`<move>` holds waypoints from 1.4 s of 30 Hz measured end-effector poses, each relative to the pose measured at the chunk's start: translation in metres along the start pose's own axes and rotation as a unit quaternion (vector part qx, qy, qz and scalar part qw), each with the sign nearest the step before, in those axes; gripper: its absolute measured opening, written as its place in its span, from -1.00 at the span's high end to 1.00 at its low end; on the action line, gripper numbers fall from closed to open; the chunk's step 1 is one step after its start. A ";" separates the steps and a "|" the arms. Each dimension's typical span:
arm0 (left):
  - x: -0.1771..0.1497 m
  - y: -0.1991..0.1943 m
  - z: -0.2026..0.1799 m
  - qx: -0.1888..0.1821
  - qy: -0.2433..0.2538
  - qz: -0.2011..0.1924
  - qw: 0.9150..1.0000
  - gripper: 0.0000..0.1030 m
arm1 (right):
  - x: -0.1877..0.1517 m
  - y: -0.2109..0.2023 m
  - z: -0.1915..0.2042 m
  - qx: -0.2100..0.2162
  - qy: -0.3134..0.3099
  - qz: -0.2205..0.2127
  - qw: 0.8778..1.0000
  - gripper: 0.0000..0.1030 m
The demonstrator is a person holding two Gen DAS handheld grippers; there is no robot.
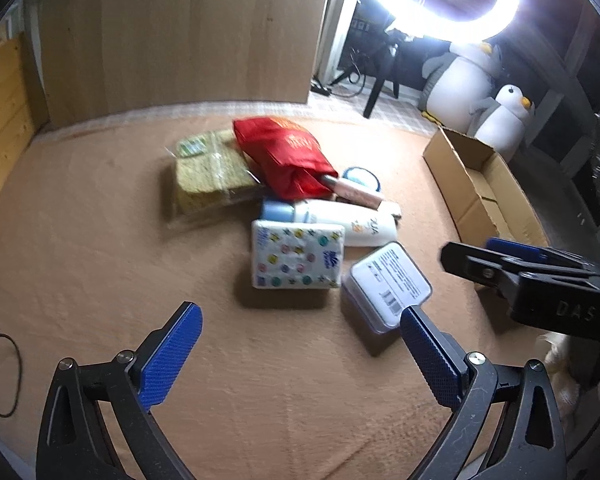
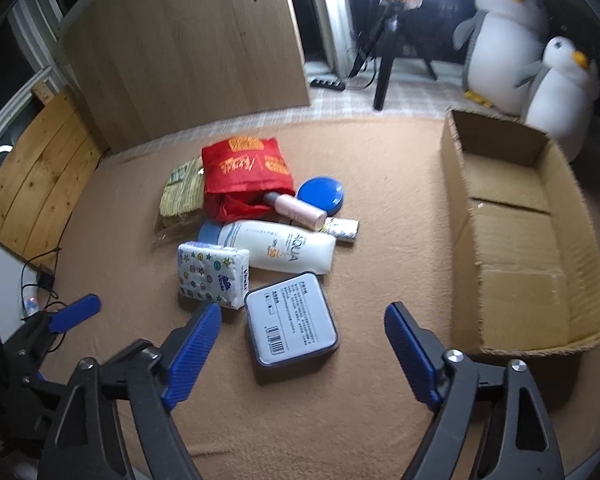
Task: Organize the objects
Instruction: 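Lower the right tool onto the white barcode tin and close it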
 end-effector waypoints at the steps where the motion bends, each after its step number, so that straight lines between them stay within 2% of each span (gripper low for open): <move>1: -0.001 0.003 -0.002 -0.004 -0.001 0.002 1.000 -0.90 | 0.000 0.006 0.000 0.006 -0.001 0.013 1.000 -0.43; 3: -0.002 0.011 -0.007 -0.015 -0.004 0.007 1.000 -0.87 | 0.000 0.013 0.000 0.012 -0.004 0.026 1.000 -0.28; 7: -0.007 0.030 -0.016 -0.044 -0.018 0.027 0.999 -0.67 | 0.000 0.029 -0.001 0.022 -0.010 0.057 0.998 -0.15; 11: -0.011 0.045 -0.024 -0.065 -0.028 0.041 0.997 -0.59 | 0.001 0.045 -0.004 0.036 -0.007 0.087 0.996 -0.03; 26: -0.012 0.085 -0.049 -0.135 -0.056 0.071 0.987 -0.39 | 0.002 0.079 -0.006 0.042 -0.014 0.147 0.988 0.09; 37: -0.014 0.104 -0.061 -0.160 -0.057 0.083 0.982 -0.03 | 0.000 0.087 -0.011 0.050 -0.008 0.169 0.984 0.11; 42: -0.009 0.111 -0.064 -0.166 -0.062 0.081 0.981 -0.03 | -0.001 0.086 -0.014 0.052 -0.007 0.175 0.983 0.10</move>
Point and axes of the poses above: each gripper's, at about its wrist camera, not at the fingertips, and y roughly the way its jaws point, z to its left, x to its top, the point moved 6 cm from there along y, roughly the way its jaws point, and after that the axes turned 9 degrees about y, right-handed, at the moved point
